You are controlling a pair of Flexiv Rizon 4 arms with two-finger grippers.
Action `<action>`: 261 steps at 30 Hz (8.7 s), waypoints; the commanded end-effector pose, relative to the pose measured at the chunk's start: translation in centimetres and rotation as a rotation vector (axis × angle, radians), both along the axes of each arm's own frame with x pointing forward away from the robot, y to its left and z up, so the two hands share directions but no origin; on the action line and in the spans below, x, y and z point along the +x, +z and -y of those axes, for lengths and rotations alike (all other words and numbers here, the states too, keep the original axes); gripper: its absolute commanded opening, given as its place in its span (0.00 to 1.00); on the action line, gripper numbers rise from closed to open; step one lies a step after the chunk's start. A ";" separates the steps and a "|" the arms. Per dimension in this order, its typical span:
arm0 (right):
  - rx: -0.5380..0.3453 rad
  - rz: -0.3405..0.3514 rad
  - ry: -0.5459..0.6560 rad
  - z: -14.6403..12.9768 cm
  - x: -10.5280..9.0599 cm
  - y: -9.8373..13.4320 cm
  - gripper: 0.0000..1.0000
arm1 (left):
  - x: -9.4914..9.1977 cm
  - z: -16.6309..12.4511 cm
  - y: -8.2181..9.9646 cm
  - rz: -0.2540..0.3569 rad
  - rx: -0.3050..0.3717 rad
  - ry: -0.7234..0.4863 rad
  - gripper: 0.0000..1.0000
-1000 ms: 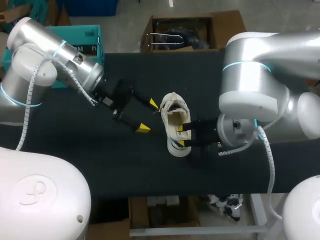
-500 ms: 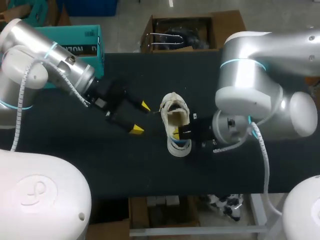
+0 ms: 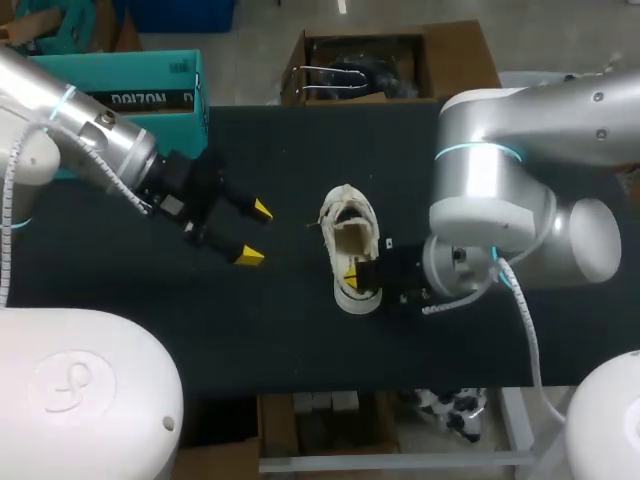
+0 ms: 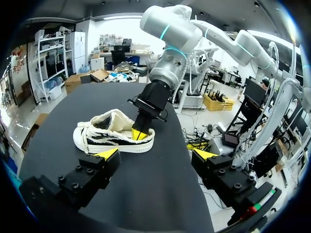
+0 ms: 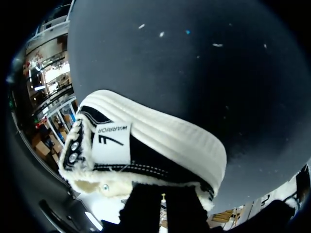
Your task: Open the shoe tongue, take the insole out of the shoe, put the insole back into the shoe, and pack the shoe into the shoebox
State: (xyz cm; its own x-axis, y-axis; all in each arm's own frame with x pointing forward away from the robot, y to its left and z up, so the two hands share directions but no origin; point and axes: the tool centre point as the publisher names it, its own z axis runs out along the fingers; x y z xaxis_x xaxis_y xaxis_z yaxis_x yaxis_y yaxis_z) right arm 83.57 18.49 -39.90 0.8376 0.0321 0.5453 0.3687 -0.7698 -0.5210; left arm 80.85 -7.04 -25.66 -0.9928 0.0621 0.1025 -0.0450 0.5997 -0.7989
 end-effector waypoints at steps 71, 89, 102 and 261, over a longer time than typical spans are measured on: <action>-0.139 -0.020 0.572 8.9 -0.9 13.2 1.00 | -0.8 8.1 -4.4 -0.545 0.550 1.086 1.00; -0.368 0.134 1.076 12.5 0.6 13.0 1.00 | 4.0 11.4 -7.0 -0.577 0.696 1.304 1.00; -0.536 0.264 1.253 13.7 -0.8 12.9 1.00 | 6.8 11.7 -8.3 -0.568 0.684 1.400 0.59; -0.978 0.786 2.623 23.0 3.9 18.5 1.00 | 42.3 -36.9 -3.8 0.030 0.525 0.798 0.00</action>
State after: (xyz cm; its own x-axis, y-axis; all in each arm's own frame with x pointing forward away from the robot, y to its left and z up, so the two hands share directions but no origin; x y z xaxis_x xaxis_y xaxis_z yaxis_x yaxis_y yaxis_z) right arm 87.51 -4.55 -21.38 -0.9895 0.0788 -0.1214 0.0907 0.9912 -0.0960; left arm 122.26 29.60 -29.26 -0.7130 -0.6900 -0.1243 -0.5803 0.6803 -0.4477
